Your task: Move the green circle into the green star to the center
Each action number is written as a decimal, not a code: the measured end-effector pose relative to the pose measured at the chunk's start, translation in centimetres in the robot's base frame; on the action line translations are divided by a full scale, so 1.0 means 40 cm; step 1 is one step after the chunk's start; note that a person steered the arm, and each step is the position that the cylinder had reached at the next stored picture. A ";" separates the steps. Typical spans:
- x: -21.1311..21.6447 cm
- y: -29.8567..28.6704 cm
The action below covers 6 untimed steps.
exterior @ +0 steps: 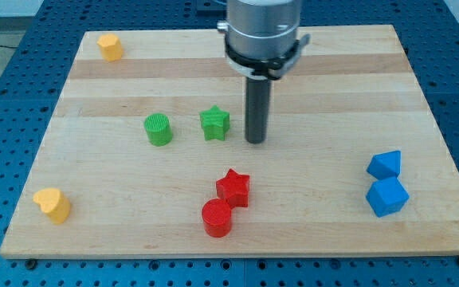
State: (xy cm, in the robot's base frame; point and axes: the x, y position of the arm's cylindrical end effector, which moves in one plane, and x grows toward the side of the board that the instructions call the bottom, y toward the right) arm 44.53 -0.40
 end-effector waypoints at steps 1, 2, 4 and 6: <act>-0.027 -0.133; 0.061 -0.158; 0.094 -0.362; 0.061 -0.160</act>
State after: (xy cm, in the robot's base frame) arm 46.98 -6.80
